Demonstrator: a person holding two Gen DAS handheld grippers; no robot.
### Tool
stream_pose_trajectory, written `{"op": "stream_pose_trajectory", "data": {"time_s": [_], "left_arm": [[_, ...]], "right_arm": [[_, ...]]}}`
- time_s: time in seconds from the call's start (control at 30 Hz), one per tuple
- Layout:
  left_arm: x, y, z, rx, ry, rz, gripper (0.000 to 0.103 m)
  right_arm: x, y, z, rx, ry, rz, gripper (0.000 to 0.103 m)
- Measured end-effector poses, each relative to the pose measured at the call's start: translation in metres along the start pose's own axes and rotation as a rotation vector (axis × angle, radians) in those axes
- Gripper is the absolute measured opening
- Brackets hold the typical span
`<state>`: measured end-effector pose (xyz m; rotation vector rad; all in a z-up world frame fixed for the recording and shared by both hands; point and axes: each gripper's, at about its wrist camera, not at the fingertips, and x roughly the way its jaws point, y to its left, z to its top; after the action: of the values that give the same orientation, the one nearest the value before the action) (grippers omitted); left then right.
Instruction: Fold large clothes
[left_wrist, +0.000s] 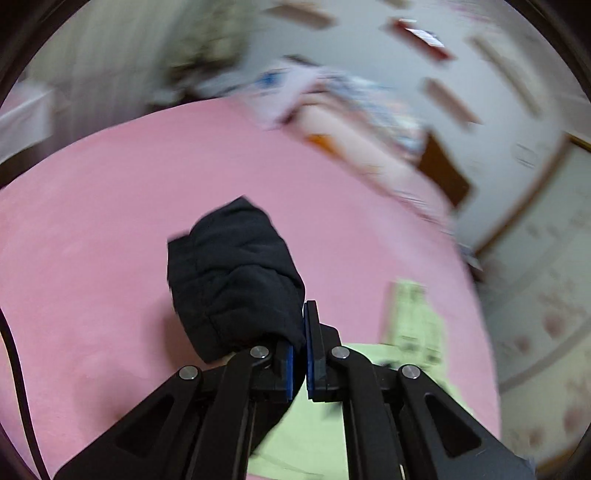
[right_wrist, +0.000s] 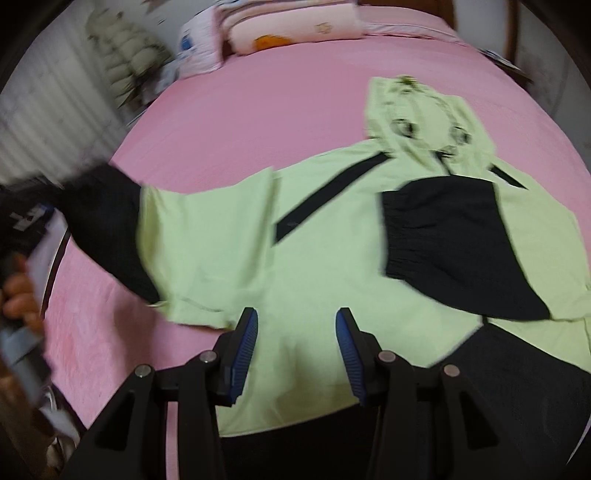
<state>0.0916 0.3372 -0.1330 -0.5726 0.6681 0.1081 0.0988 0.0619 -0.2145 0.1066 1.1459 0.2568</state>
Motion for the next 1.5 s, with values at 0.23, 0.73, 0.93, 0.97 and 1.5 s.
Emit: {"op": "stream_pose_trajectory", "data": {"time_s": [0.23,0.73,0.93,0.97,1.5], "left_arm": [[0.045,-0.145,-0.066,0.241,0.156,-0.188,0.003],[0.123,-0.169,-0.211,0.369,0.543,-0.045,0.049],[0.057,-0.152,-0.163,0.359,0.406,0.009,0.060],[0.052,-0.146,-0.159,0.348,0.396,0.033,0.060],[0.084,-0.026,-0.162,0.069,0.439,0.183,0.060]], "right_arm": [[-0.020,-0.079,-0.001,0.112,-0.033,-0.074,0.044],[-0.027,-0.173,-0.016,0.171,0.021,-0.045,0.044],[-0.027,-0.144,0.009,0.057,-0.010,0.031,0.045],[-0.026,-0.135,0.014,0.025,-0.017,0.039,0.048],[0.063,-0.013,0.032,-0.453,0.037,-0.011,0.064]]}}
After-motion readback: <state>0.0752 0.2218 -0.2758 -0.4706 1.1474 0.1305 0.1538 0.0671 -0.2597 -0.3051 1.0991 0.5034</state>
